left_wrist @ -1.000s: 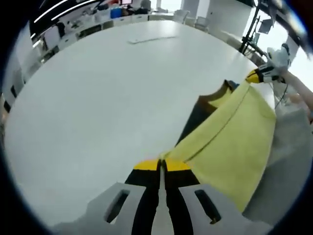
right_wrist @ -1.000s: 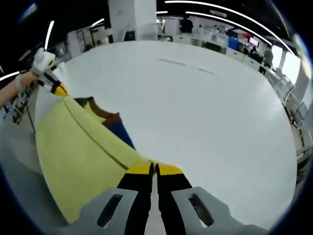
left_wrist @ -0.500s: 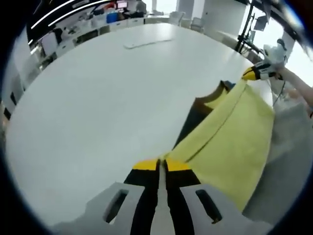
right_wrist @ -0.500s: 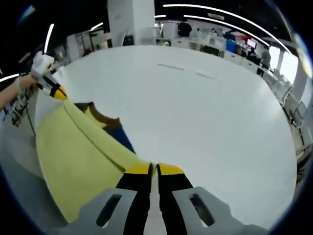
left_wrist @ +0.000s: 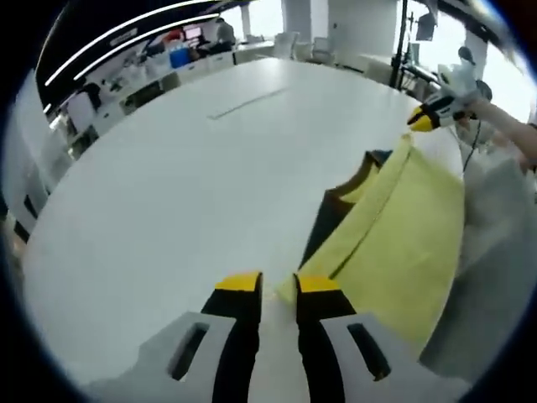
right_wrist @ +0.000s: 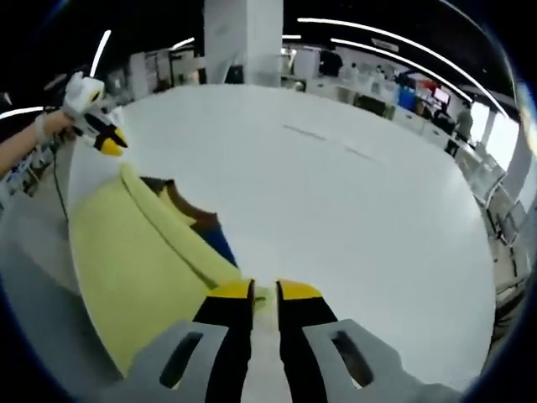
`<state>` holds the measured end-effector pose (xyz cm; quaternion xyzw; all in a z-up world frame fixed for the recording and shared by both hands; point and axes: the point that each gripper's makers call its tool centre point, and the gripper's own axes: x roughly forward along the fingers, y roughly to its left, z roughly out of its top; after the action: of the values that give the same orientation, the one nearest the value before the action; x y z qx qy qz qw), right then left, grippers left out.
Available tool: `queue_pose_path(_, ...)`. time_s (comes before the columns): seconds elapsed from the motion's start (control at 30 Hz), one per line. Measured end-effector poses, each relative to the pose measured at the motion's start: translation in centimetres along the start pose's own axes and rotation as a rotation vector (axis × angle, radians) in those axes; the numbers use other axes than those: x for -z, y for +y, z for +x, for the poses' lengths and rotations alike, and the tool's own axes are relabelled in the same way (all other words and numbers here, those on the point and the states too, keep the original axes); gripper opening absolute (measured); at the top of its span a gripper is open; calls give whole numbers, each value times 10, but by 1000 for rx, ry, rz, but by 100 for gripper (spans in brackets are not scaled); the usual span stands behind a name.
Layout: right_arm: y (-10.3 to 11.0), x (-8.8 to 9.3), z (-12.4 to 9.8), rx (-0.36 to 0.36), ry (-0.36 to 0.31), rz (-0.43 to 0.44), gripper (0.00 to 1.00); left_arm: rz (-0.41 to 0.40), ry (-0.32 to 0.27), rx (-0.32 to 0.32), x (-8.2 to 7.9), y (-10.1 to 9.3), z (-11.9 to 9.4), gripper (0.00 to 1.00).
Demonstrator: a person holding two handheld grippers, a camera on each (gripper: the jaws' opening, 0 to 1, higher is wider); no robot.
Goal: Fold the garment on the visible template until the final outline fits inside the template.
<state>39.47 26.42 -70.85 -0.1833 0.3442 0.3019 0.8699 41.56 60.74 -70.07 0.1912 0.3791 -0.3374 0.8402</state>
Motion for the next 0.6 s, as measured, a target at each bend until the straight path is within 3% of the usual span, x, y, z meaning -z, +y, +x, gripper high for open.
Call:
queue_pose_path(0.17, 5, -5, -5, -4, 18, -159, 13, 164, 22, -3, 1, -1, -4, 15)
queue_pose_path(0.3, 9, -6, -5, -23, 42, -255, 15, 201, 28, 20, 2, -9, -3, 16)
queue_pose_path(0.37, 12, -4, -3, -42, 48, -258, 16, 258, 35, 30, 3, -13, -4, 16)
queue_pose_path(0.4, 13, -3, -2, -50, 56, -277, 16, 250, 42, 29, 5, -13, -4, 16)
queue_pose_path(0.47, 16, 0, 0, -66, 72, -321, 17, 302, 59, 74, 8, -21, -3, 18)
queue_pose_path(0.6, 26, 1, 3, -111, 64, -343, 21, 331, 81, 104, 17, -28, 4, 20)
